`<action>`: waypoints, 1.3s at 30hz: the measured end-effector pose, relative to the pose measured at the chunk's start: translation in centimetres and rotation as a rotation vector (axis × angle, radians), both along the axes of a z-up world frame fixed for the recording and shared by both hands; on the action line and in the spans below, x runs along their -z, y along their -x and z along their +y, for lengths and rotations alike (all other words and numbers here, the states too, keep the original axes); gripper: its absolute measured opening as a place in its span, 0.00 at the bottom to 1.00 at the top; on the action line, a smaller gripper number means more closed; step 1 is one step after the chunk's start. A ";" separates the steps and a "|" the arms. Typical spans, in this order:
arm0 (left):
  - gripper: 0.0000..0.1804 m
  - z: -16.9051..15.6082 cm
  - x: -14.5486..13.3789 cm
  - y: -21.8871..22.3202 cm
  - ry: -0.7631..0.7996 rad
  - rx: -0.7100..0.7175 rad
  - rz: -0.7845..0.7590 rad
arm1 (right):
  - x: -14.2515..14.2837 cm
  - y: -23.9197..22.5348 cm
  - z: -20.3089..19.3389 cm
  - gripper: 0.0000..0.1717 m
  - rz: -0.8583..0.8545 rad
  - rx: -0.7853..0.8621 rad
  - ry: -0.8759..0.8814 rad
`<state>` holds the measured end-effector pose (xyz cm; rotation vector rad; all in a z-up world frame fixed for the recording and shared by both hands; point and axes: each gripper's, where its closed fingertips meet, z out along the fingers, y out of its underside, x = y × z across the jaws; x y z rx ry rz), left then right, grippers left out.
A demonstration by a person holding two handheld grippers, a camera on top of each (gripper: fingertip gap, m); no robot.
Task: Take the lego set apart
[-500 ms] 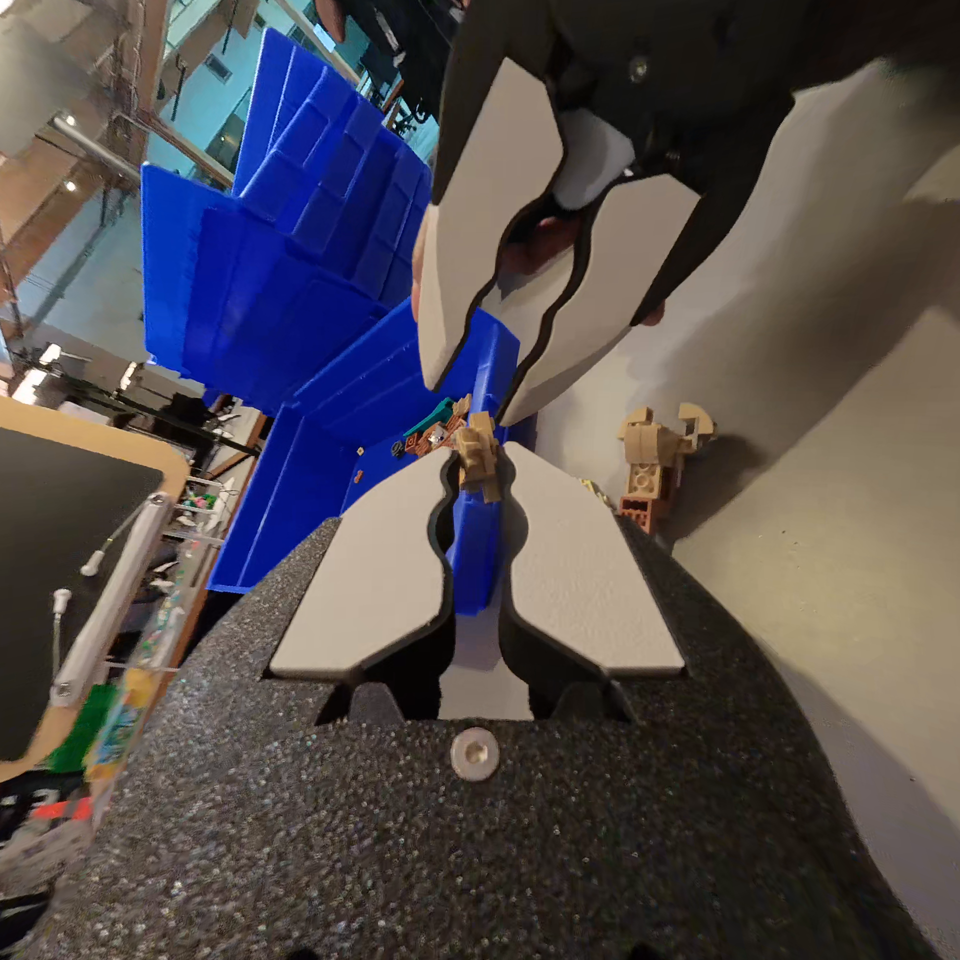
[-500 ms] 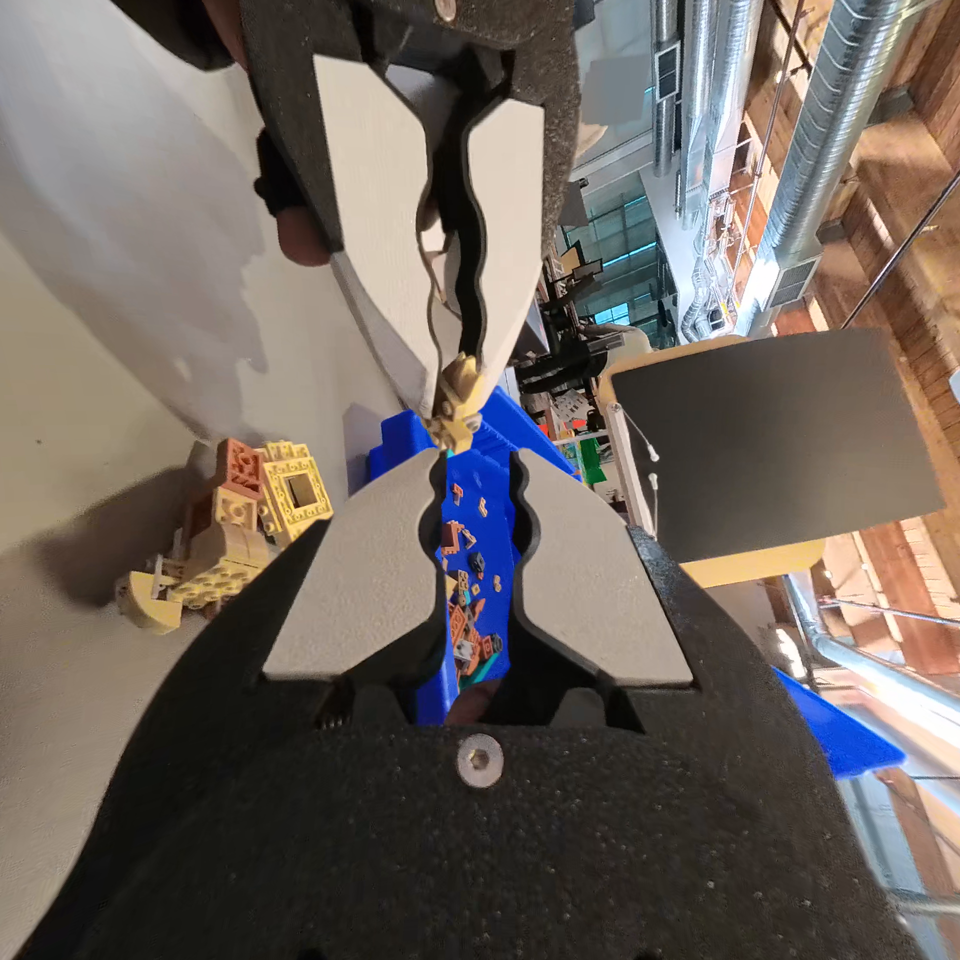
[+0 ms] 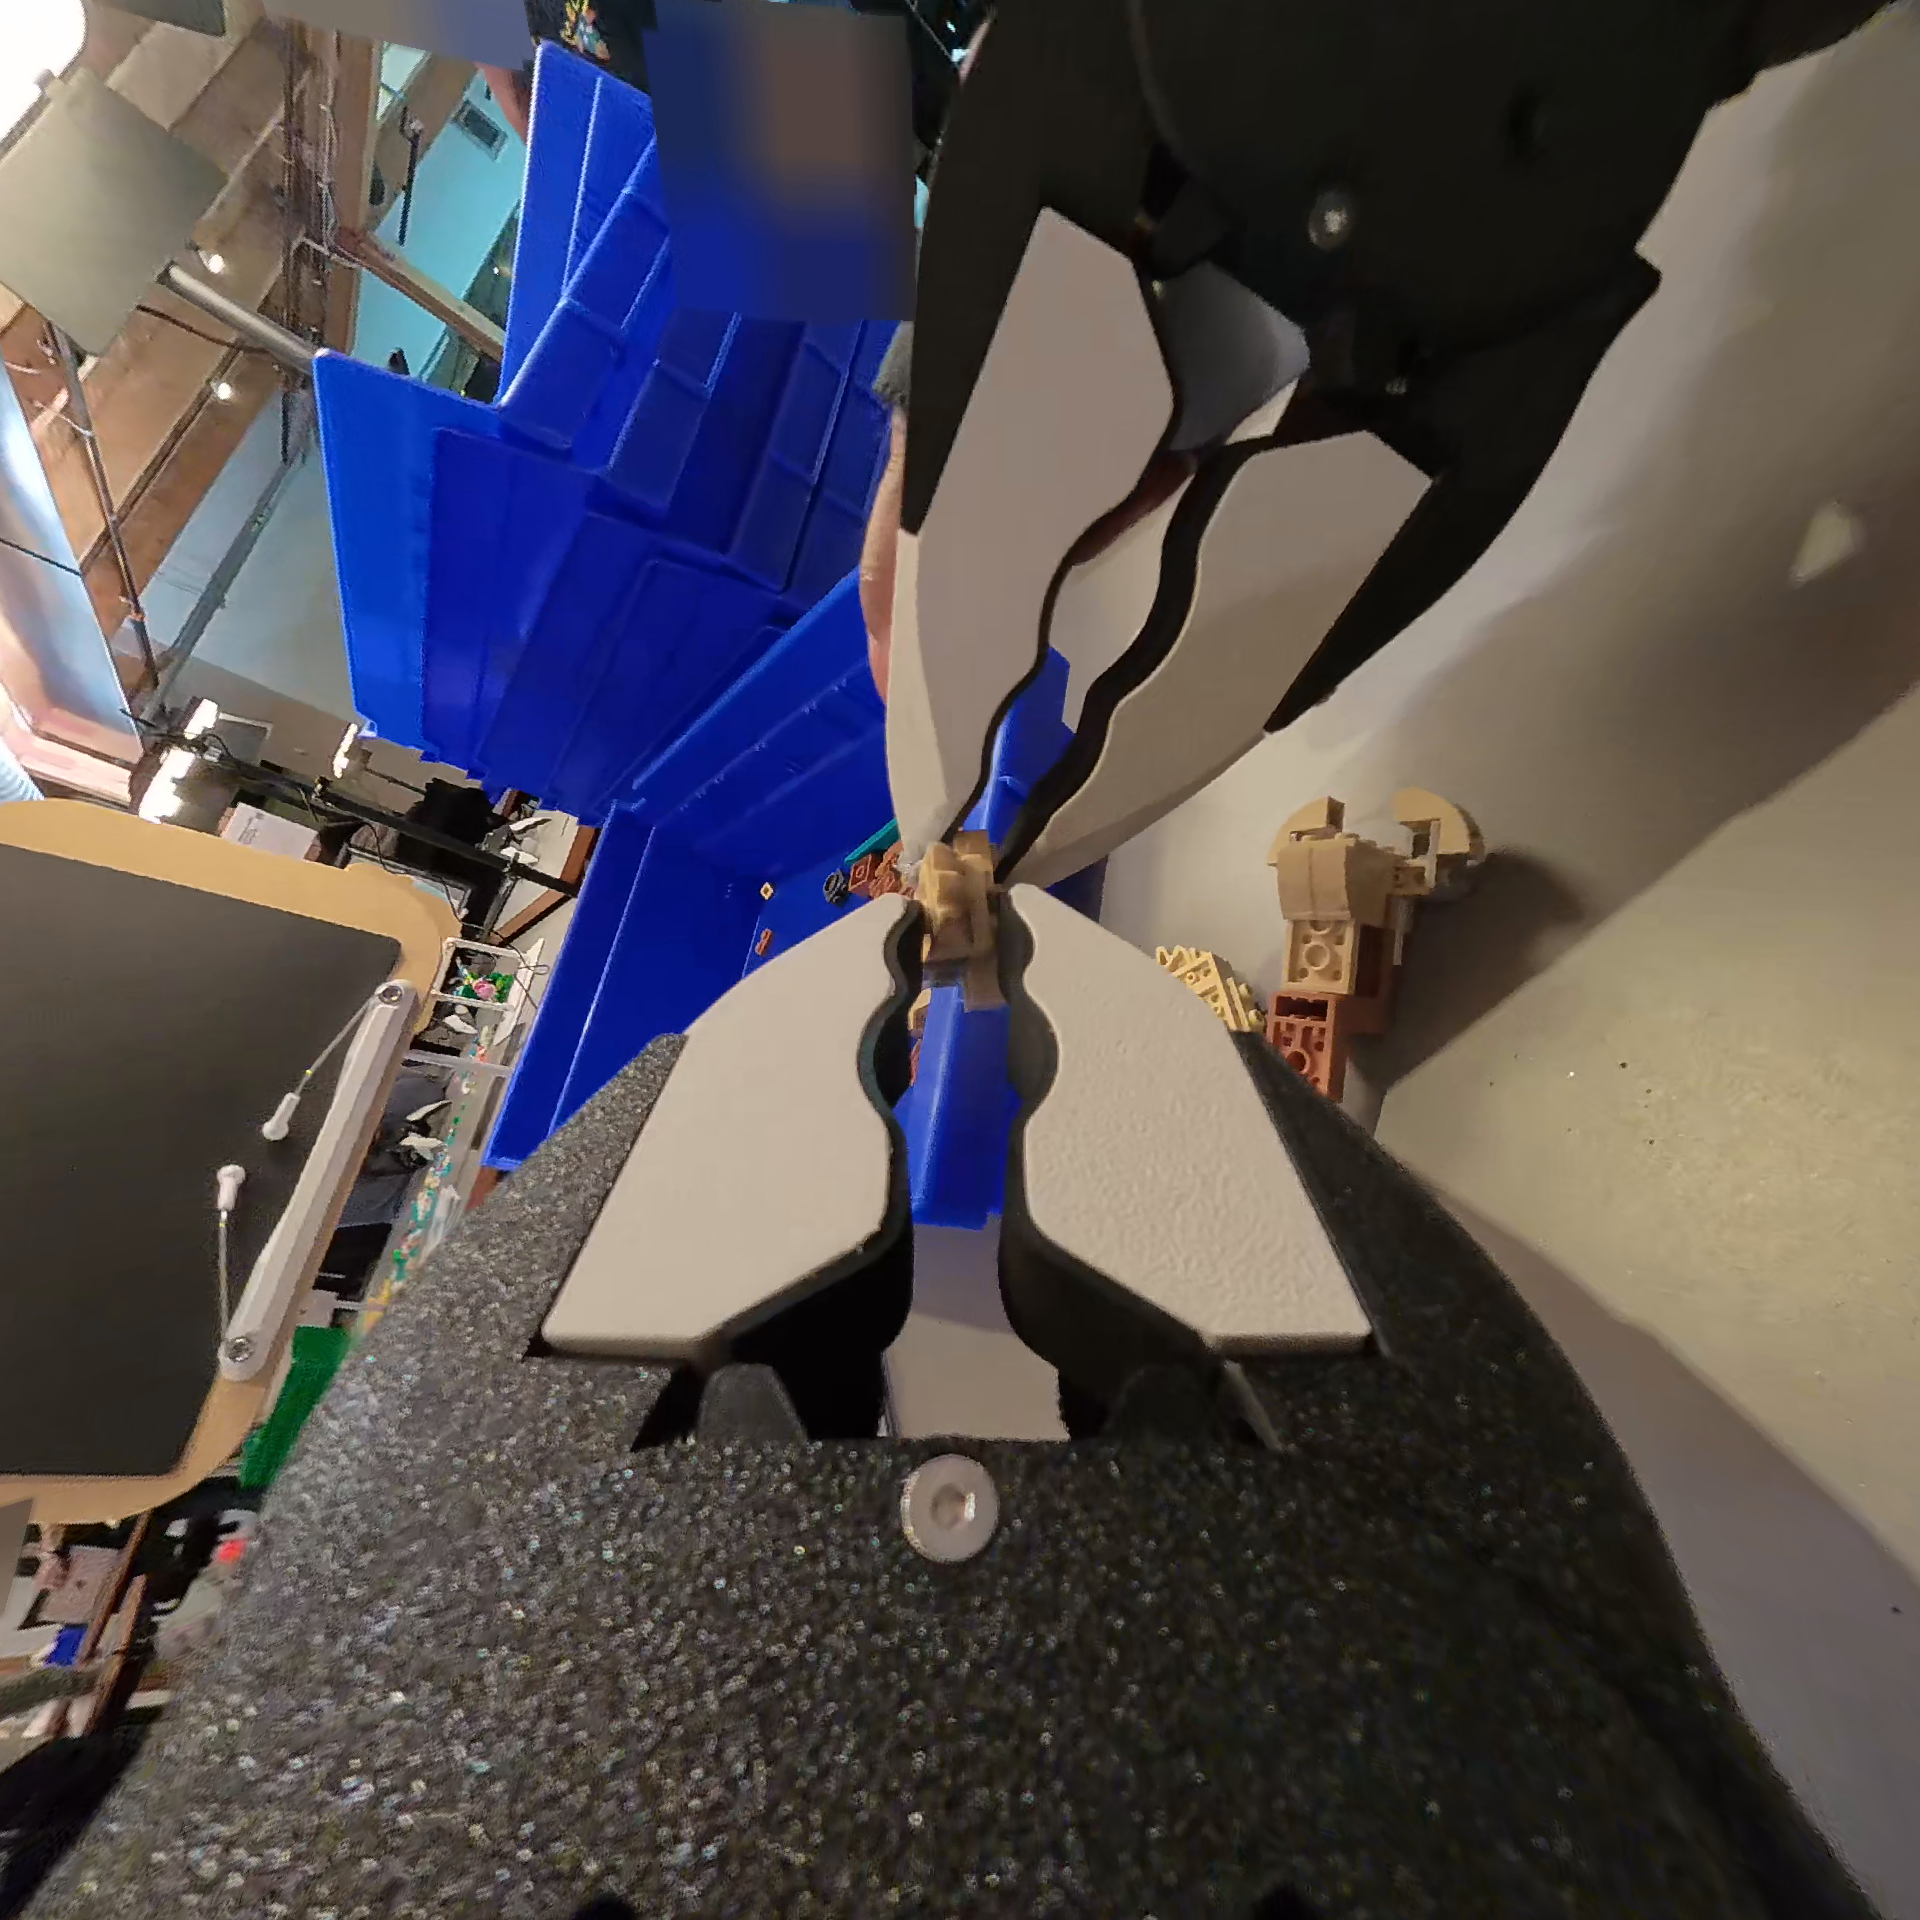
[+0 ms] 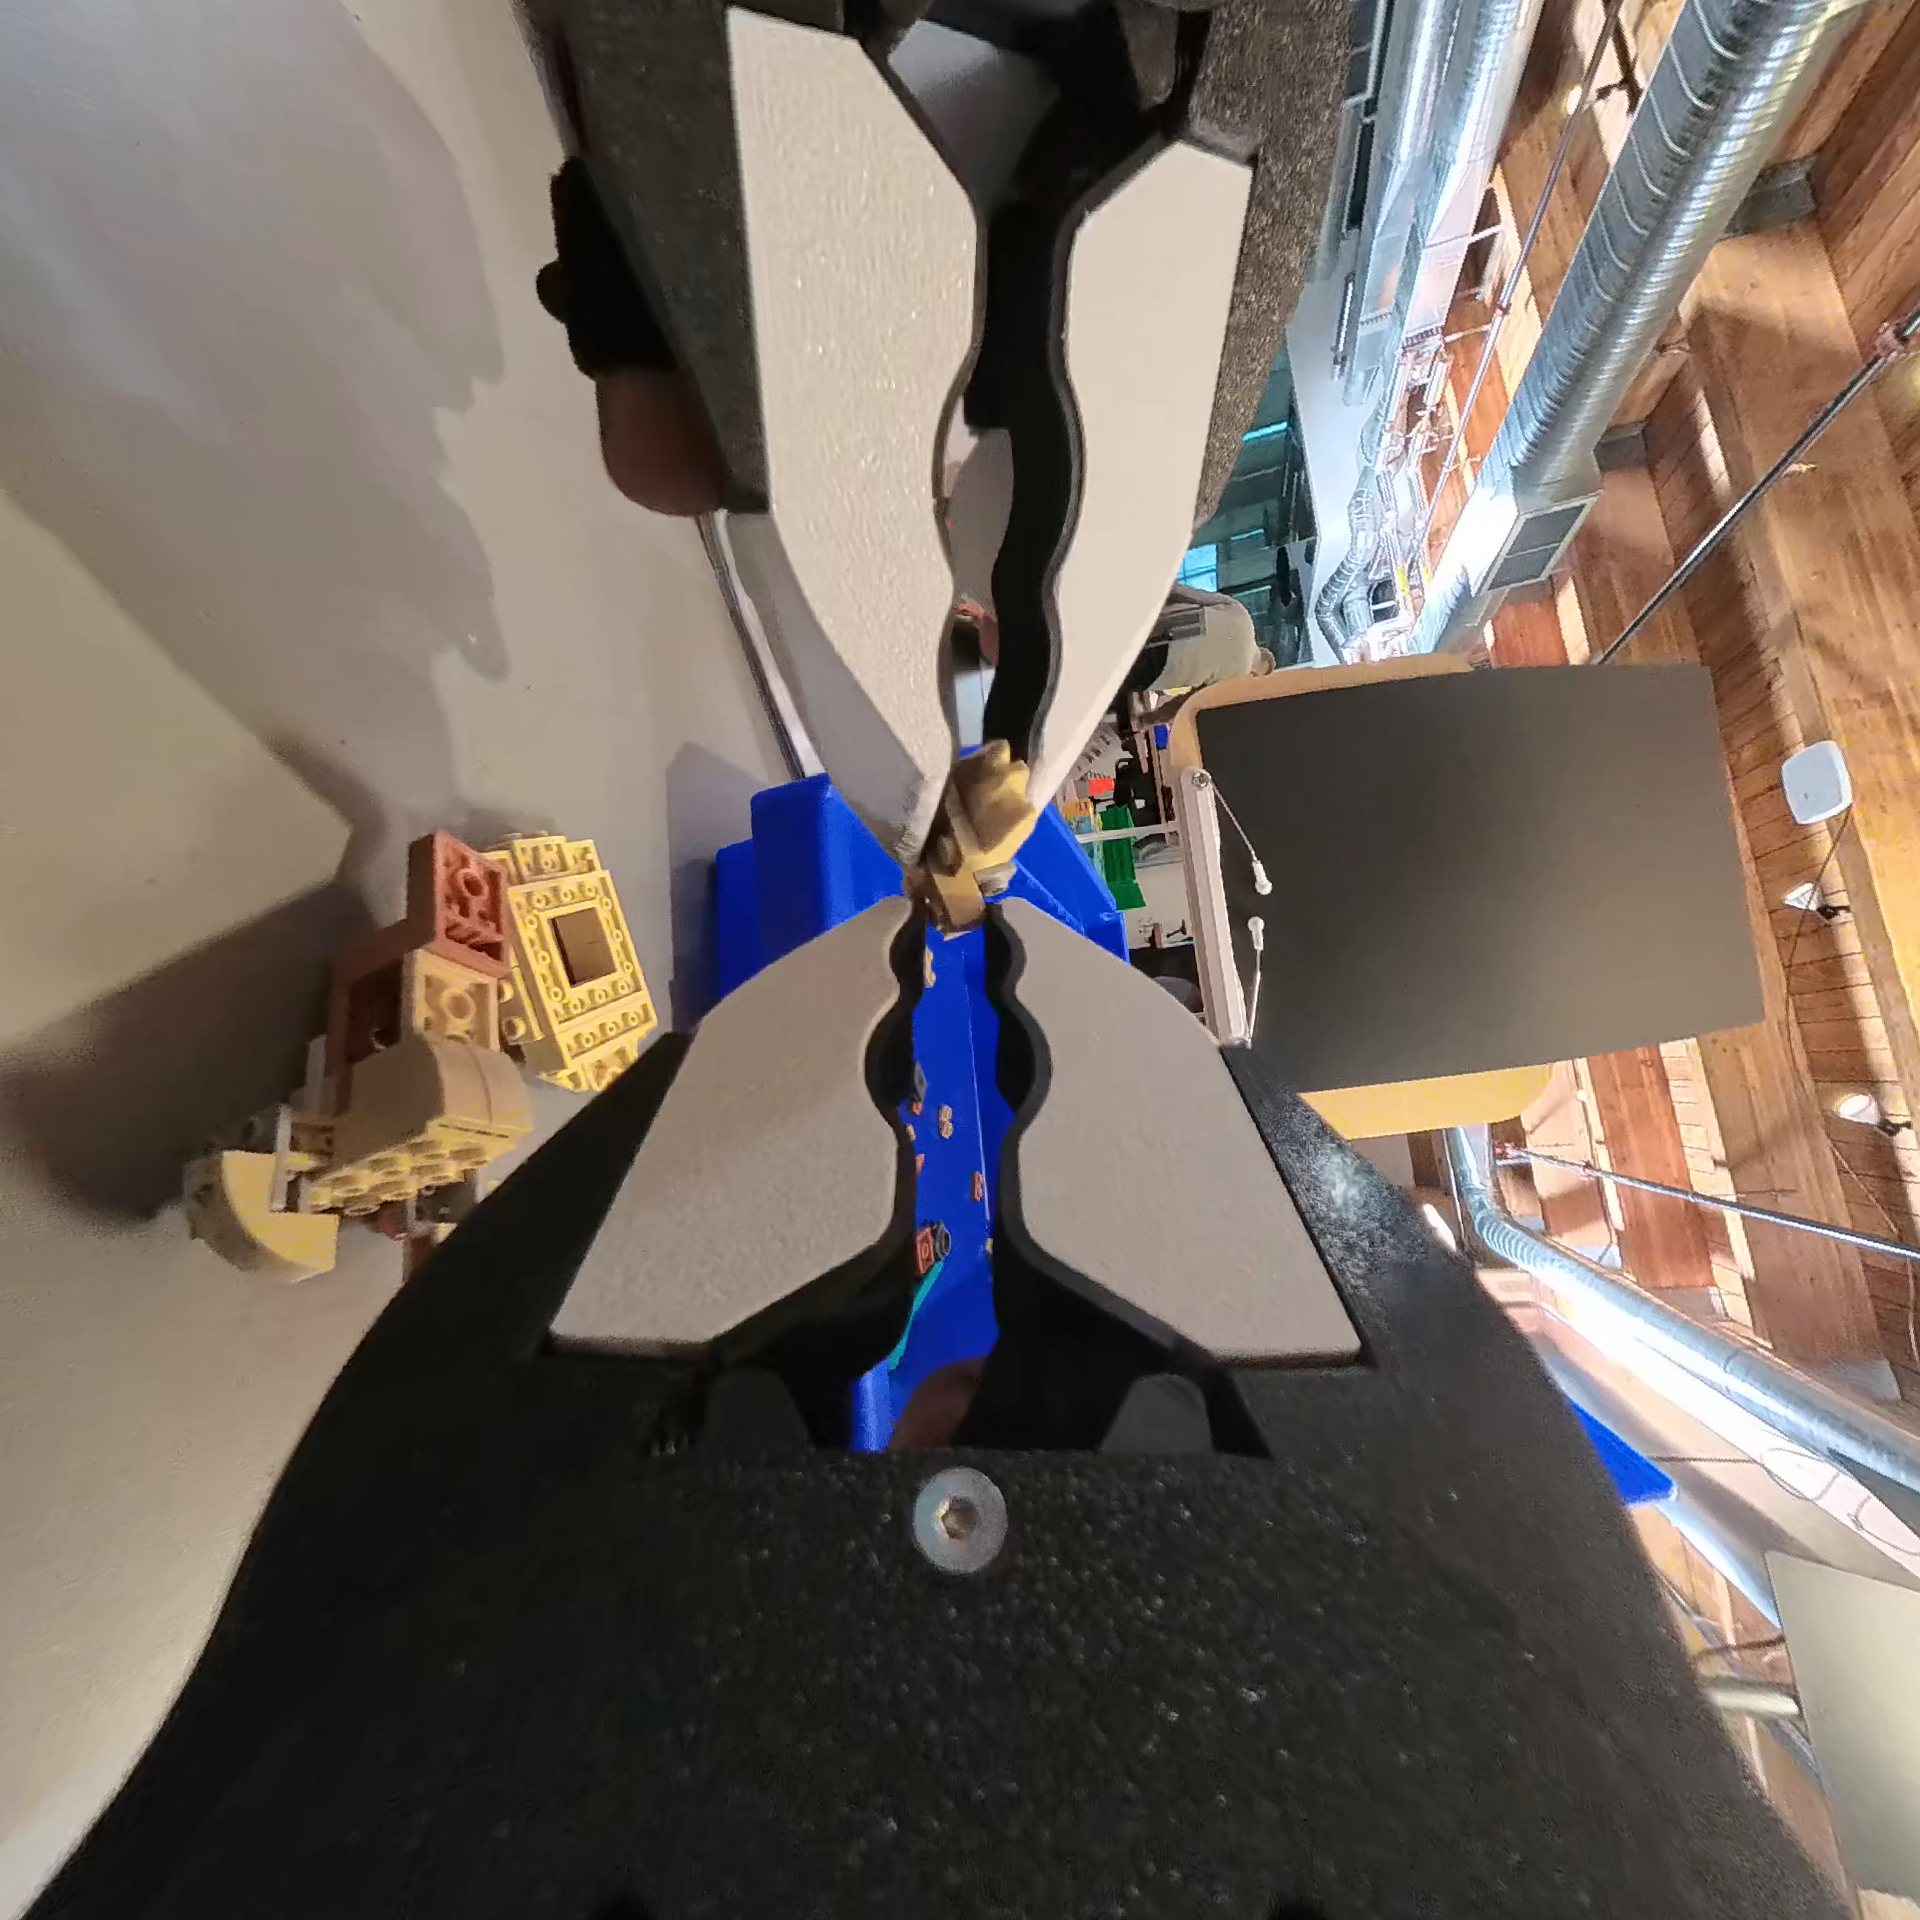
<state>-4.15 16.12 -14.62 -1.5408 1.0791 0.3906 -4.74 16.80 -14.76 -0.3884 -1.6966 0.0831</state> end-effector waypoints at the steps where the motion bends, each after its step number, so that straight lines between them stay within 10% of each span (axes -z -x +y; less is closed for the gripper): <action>1: 0.07 0.0 -0.1 0.1 0.004 -0.003 -0.016 | -0.1 0.1 0.1 0.06 0.005 0.006 -0.004; 20: 0.07 0.2 -2.1 0.9 0.200 0.047 -0.632 | -2.0 -0.1 0.3 0.00 0.106 0.017 0.010; 31: 0.07 -0.9 -5.5 1.6 0.359 0.298 -1.275 | -3.3 0.0 -0.5 0.12 0.179 -0.008 0.148; 39: 0.07 -0.8 -5.2 0.8 0.394 0.316 -1.300 | -4.1 0.2 -1.1 0.13 0.237 -0.003 0.181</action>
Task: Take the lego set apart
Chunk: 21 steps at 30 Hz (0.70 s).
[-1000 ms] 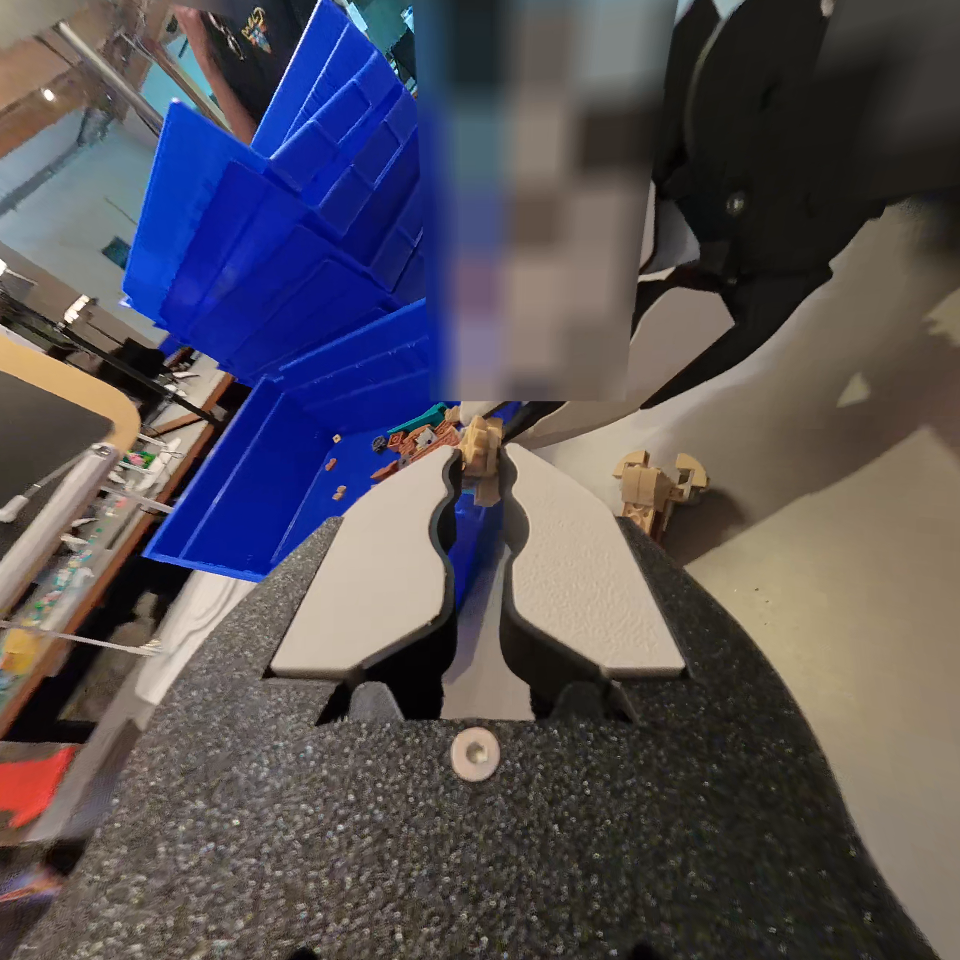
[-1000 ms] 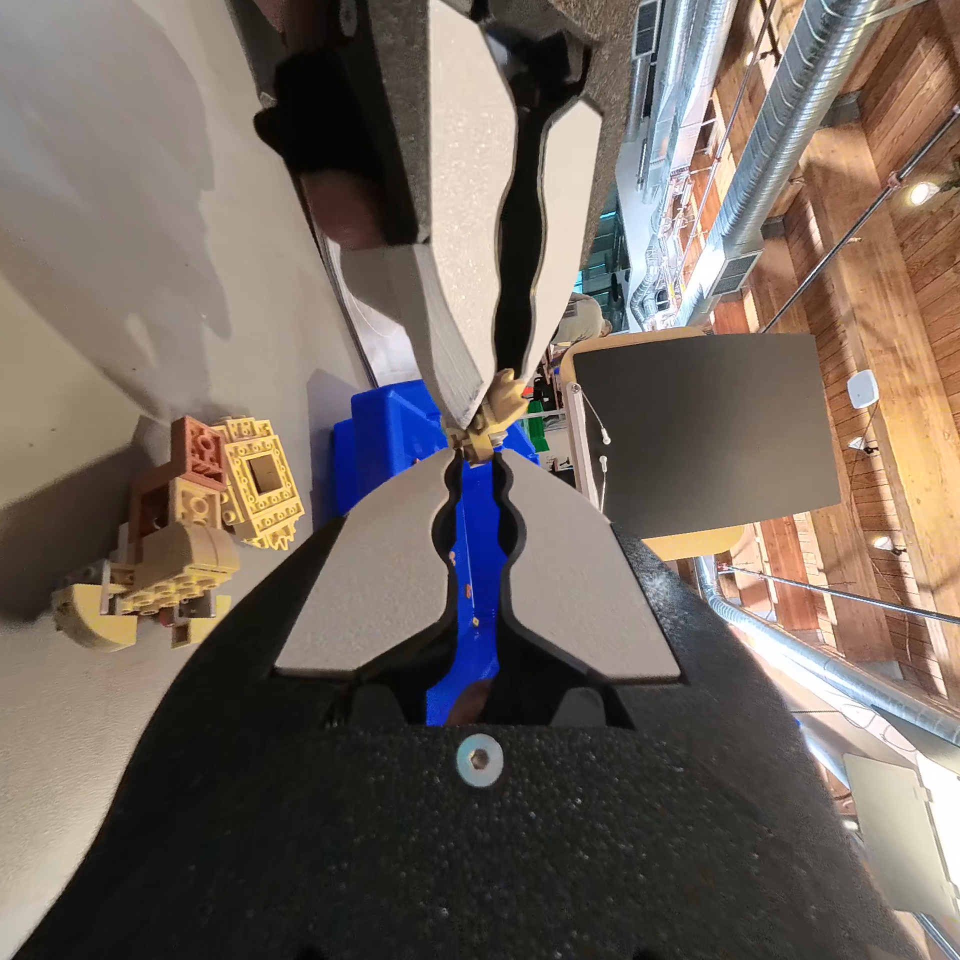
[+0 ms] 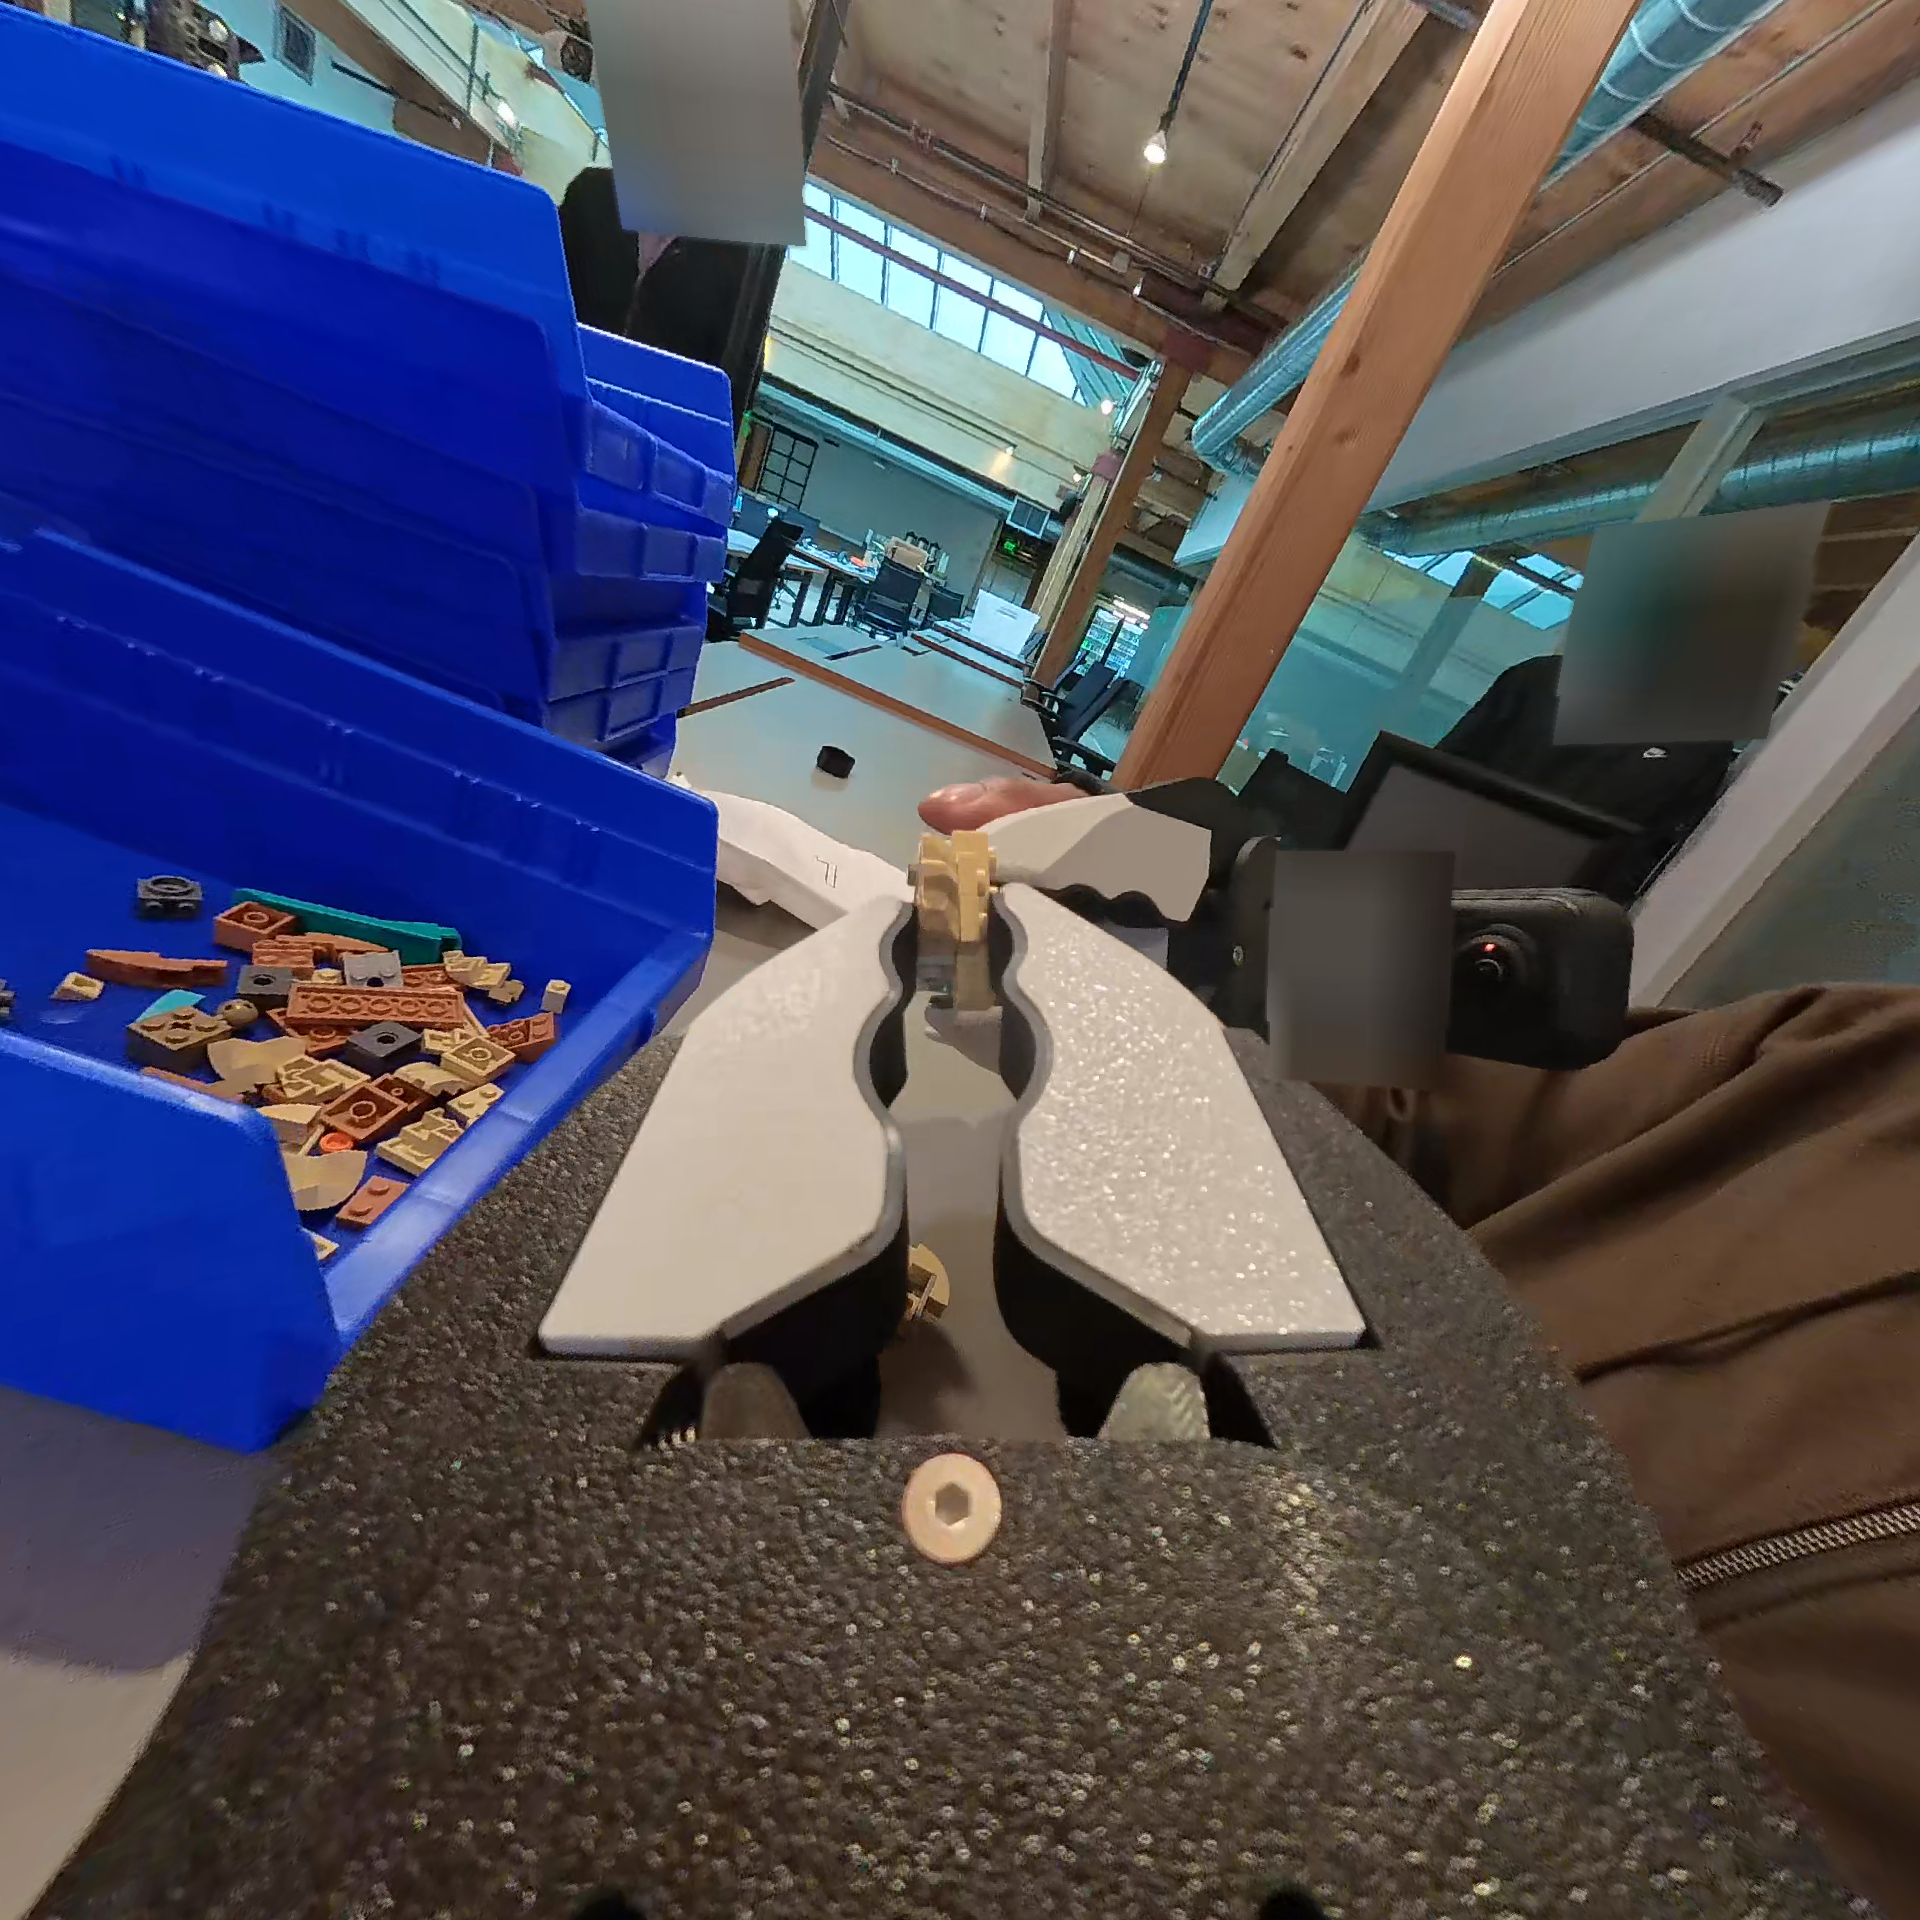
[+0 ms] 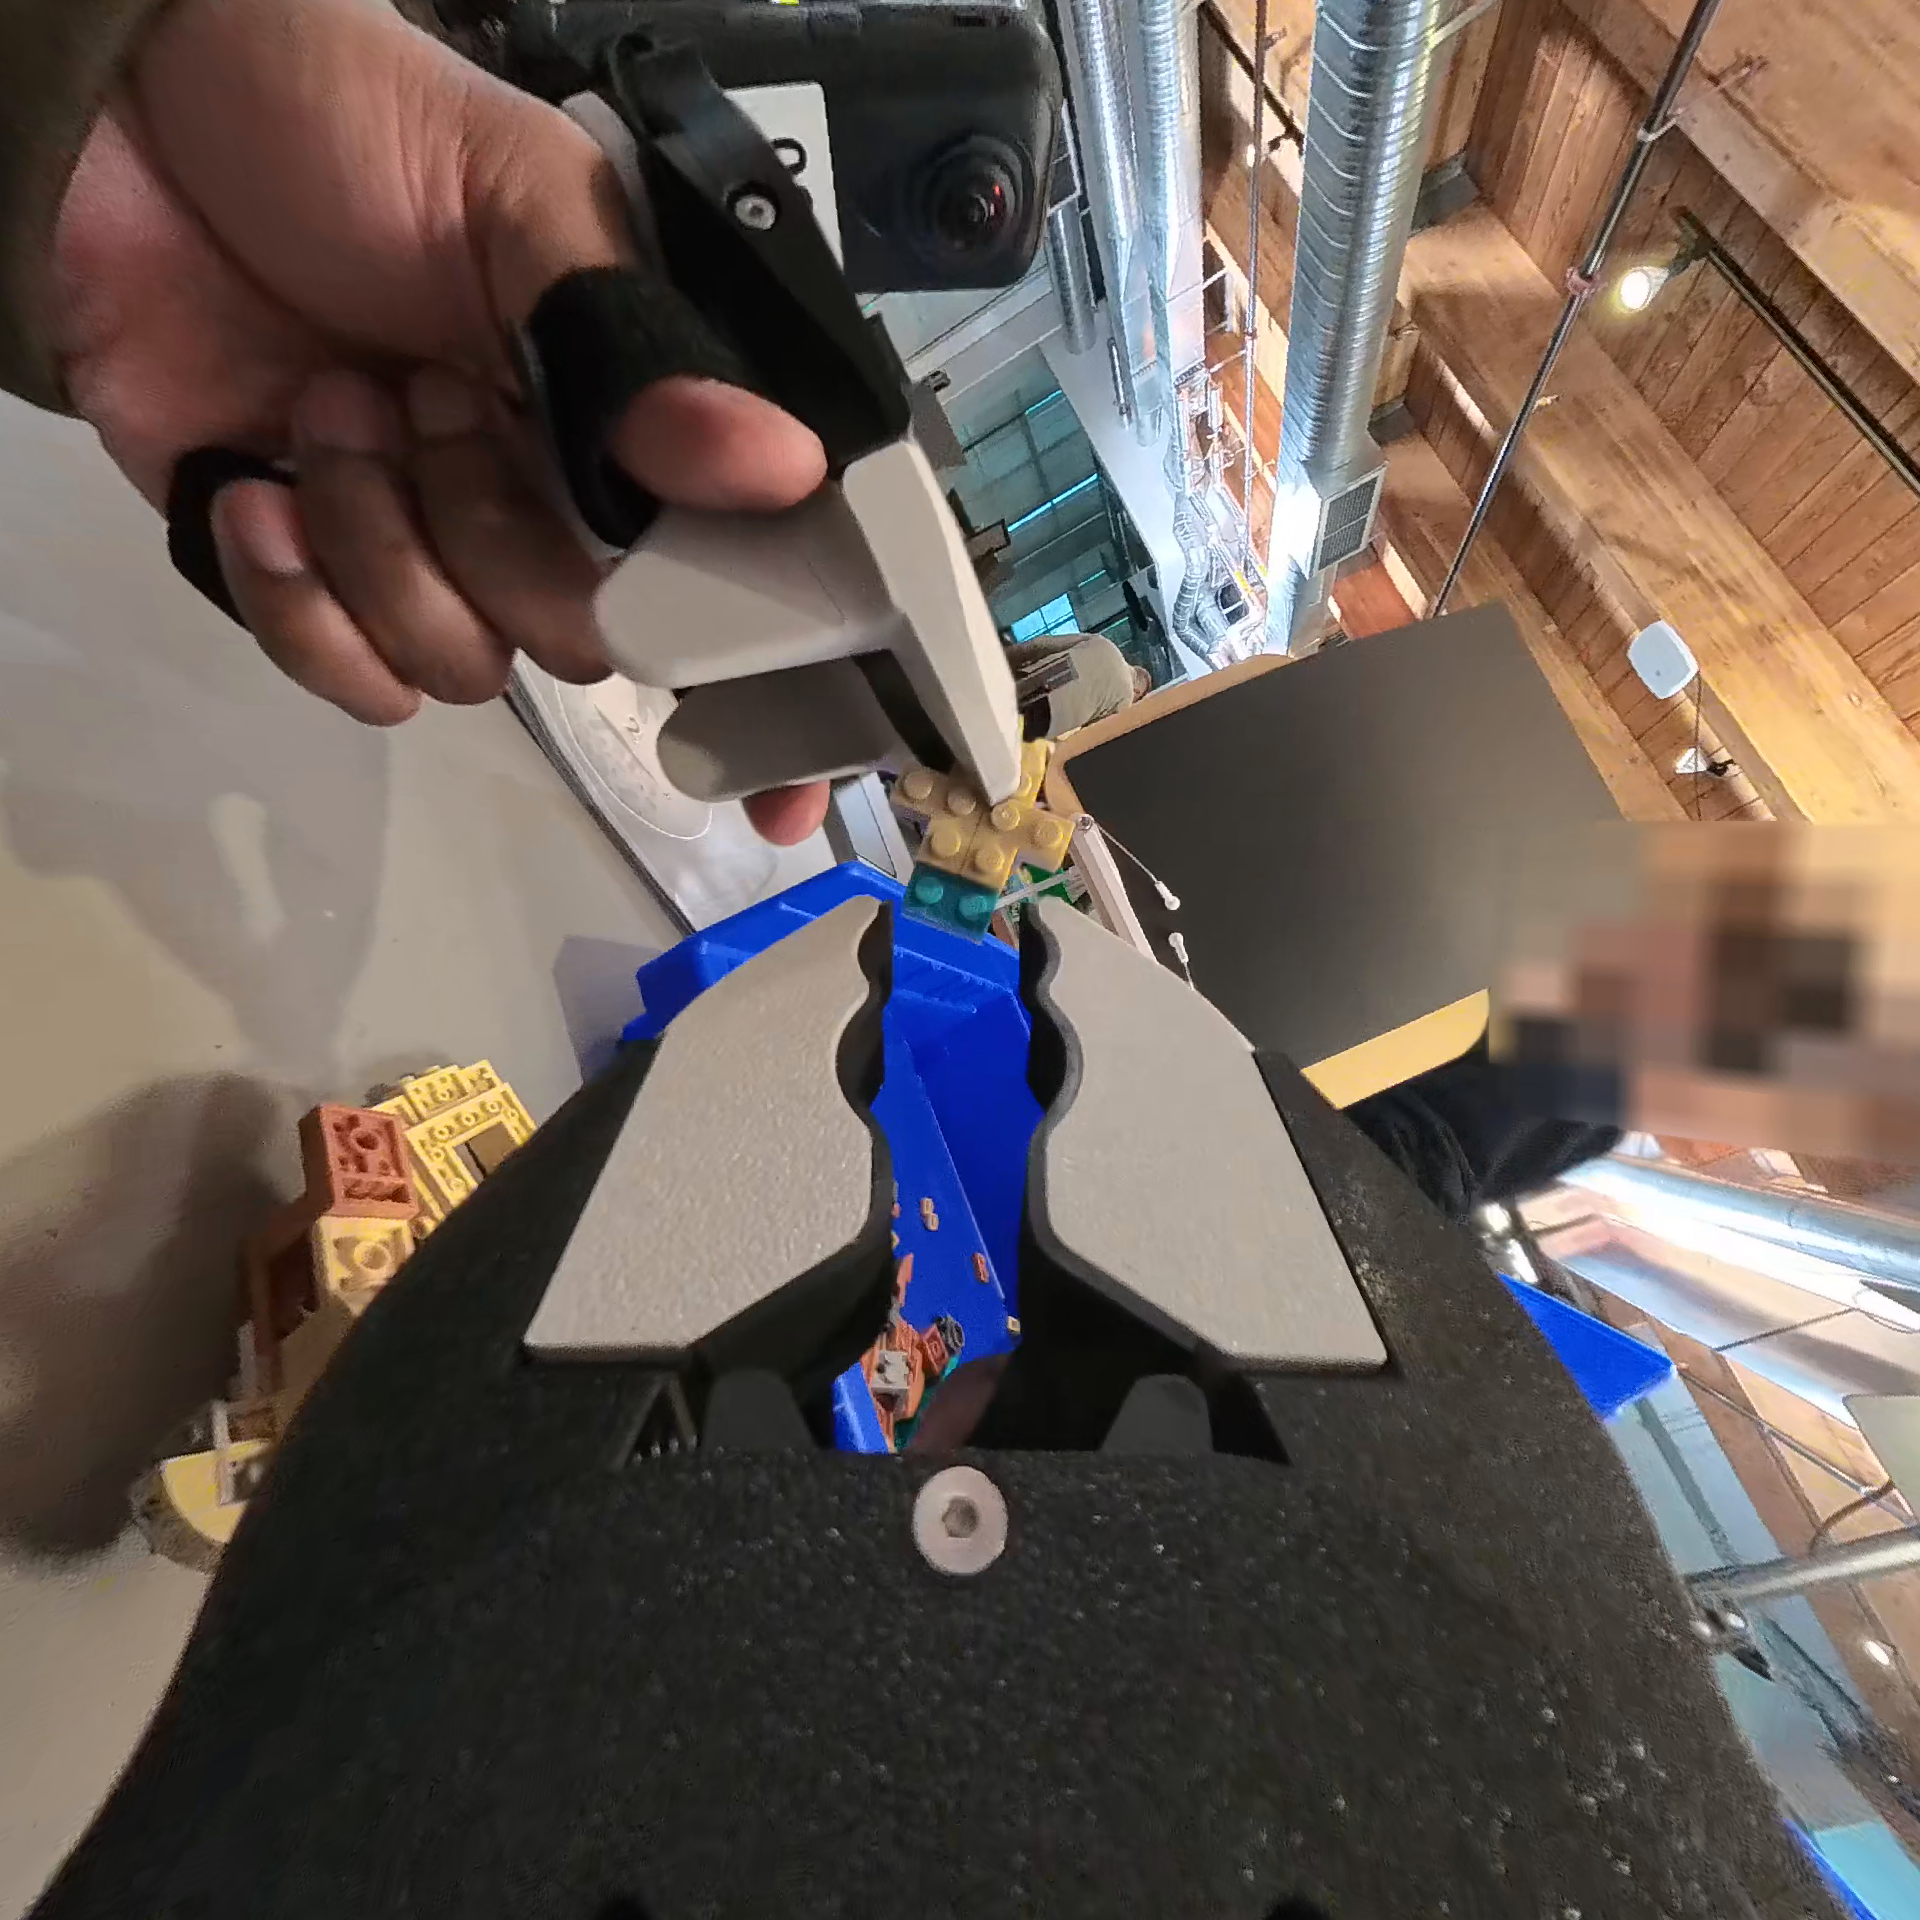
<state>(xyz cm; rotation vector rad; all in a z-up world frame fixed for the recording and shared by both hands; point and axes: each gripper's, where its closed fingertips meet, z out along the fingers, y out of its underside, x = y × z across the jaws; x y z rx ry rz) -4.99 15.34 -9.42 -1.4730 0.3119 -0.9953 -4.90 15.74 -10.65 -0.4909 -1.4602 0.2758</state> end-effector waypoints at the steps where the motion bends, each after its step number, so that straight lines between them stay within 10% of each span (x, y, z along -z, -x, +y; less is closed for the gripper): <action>1: 0.07 0.0 0.1 -0.1 0.002 0.000 0.003 | 0.0 0.0 0.0 0.13 0.001 -0.001 0.008; 21: 0.13 -1.3 -3.1 0.2 -0.228 -0.083 0.033 | -1.2 -0.7 -0.1 0.10 0.046 -0.148 0.325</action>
